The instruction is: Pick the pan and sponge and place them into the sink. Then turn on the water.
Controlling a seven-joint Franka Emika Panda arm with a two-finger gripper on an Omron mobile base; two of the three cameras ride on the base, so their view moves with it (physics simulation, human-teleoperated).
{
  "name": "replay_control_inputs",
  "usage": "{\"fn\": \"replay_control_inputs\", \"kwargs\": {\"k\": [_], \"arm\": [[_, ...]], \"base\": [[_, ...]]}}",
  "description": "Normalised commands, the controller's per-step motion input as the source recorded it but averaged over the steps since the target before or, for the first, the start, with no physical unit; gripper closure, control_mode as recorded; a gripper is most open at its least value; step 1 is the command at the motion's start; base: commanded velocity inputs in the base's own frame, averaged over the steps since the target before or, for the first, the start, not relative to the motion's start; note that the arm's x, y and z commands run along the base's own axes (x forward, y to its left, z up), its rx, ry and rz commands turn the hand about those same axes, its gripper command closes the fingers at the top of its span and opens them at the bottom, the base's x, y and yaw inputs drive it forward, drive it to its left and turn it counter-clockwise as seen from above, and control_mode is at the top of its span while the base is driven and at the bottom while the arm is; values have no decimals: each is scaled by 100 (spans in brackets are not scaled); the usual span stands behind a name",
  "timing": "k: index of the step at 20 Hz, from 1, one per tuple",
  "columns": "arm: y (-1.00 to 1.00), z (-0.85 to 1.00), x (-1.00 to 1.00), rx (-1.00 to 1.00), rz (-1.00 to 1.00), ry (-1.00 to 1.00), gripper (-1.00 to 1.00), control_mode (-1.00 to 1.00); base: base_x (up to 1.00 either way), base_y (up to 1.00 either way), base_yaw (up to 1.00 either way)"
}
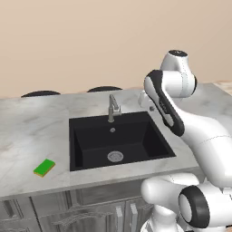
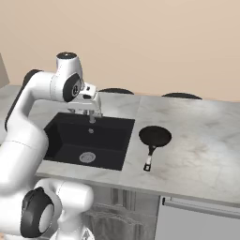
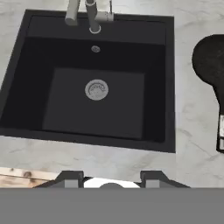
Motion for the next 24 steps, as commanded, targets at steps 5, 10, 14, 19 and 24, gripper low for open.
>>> {"fn": "replay_control_inputs", "kwargs": {"k": [5,10,14,19,24], "arm": [[-33,-1,-51,5,-9,-2,-100,-100],[-76,-52,-44,2,-23,12,-100,-100],[-63,-83,-19,-13,-16,12,-100,-100],[-88,-87,0,-2,-3,10,-100,-100],[-93,-36,10,2,0,0,-100,-100]], "base": [[0,0,0],[0,0,0],[0,0,0],[0,0,0],[0,0,0]]}}
